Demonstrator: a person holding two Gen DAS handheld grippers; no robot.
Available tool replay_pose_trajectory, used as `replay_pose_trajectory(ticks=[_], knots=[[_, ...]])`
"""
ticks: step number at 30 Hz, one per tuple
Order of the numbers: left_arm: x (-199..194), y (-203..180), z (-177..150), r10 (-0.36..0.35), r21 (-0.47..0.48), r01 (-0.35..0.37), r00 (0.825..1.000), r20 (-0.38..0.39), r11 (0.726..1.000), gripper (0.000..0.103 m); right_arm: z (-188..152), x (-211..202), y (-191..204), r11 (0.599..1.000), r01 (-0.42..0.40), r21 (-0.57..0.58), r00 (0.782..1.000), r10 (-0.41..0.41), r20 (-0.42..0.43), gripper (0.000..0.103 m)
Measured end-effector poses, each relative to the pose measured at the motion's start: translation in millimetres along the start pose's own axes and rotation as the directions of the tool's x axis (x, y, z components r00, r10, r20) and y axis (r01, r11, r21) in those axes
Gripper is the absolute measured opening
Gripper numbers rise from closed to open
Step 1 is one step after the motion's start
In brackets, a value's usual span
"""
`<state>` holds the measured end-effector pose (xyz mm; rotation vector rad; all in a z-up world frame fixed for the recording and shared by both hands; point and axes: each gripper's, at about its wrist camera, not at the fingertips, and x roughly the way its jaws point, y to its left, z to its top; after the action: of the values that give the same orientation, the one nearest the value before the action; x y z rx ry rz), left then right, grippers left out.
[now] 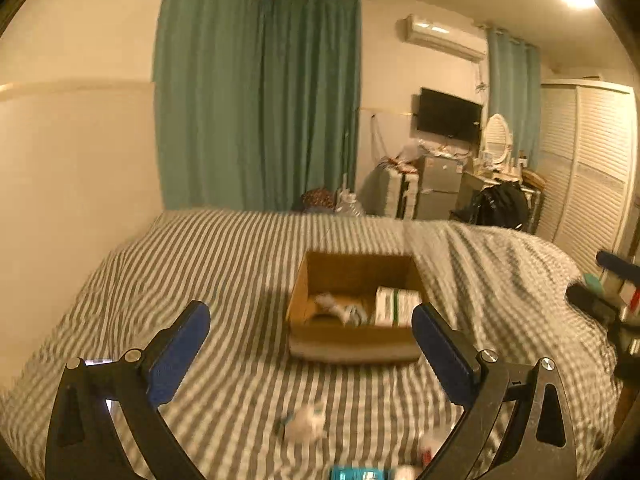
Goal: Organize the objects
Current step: 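Withdraw both tools from the box toward the blister pack and jar, then grasp teal blister pack with left tool while right tool grasps the clear jar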
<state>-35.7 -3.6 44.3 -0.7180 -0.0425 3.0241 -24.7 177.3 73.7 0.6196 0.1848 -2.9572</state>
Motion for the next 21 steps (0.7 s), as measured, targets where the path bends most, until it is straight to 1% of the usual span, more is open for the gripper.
replay_pose_trajectory(ticks=[2,4,5,6,7,9,10,12,13,15,16,17,18,19,20,21], knots=[[7,-3,-27,0.012,0.005,-0.012,0.999,-0.053,1.000,0.103,-33,6,6,0.999,-0.034,-0.010,0.998,0.033,-0.059,0.103],[19,-6,-55,0.046,0.002,-0.046,0.993,-0.108,0.999,0.103,-65,21,12,0.999,-0.042,-0.007,0.989,0.041,-0.139,0.103],[27,-8,-71,0.054,0.000,-0.055,0.987,-0.149,0.999,0.103,-85,34,15,0.998,-0.062,0.001,0.977,0.061,-0.205,0.103],[35,-11,-83,0.052,0.009,-0.052,0.981,-0.185,0.999,0.103,-98,40,19,0.997,-0.072,0.007,0.968,0.071,-0.243,0.102],[42,-14,-96,0.058,0.026,-0.053,0.973,-0.224,0.998,0.103,-114,51,21,0.997,-0.078,0.018,0.953,0.079,-0.291,0.102],[56,-16,-120,0.082,0.065,-0.065,0.949,-0.303,0.996,0.103,-136,64,23,0.996,-0.086,0.030,0.930,0.091,-0.356,0.102],[62,-17,-131,0.078,0.065,-0.059,0.936,-0.343,0.996,0.103,-145,69,25,0.995,-0.093,0.024,0.918,0.095,-0.384,0.101],[69,-13,-153,0.038,0.038,-0.024,0.908,-0.418,0.999,0.103,-159,80,31,0.994,-0.109,-0.002,0.896,0.097,-0.433,0.094],[71,-14,-158,0.027,0.042,-0.009,0.897,-0.440,0.999,0.103,-166,83,32,0.992,-0.122,-0.006,0.884,0.106,-0.455,0.092],[73,-20,-161,0.020,0.061,0.009,0.886,-0.463,0.998,0.103,-174,91,33,0.991,-0.137,0.002,0.859,0.120,-0.497,0.083],[76,-24,-165,0.011,0.075,0.030,0.875,-0.484,0.997,0.103,-176,95,34,0.990,-0.138,0.004,0.850,0.120,-0.512,0.080],[80,-30,-168,0.001,0.094,0.055,0.856,-0.518,0.994,0.103,-179,100,33,0.991,-0.136,0.003,0.842,0.118,-0.527,0.075],[83,-35,-171,-0.004,0.110,0.075,0.843,-0.538,0.991,0.103,-184,97,35,0.991,-0.136,0.004,0.837,0.117,-0.535,0.073],[85,-40,-175,-0.002,0.130,0.090,0.830,-0.558,0.987,0.103,-187,100,34,0.991,-0.137,0.008,0.827,0.119,-0.549,0.072],[88,-47,-182,0.010,0.160,0.103,0.814,-0.580,0.982,0.103,-189,102,34,0.990,-0.141,0.015,0.823,0.126,-0.554,0.071],[90,-52,-186,0.019,0.181,0.110,0.806,-0.591,0.977,0.103,-189,103,34,0.989,-0.145,0.019,0.820,0.131,-0.557,0.071]])
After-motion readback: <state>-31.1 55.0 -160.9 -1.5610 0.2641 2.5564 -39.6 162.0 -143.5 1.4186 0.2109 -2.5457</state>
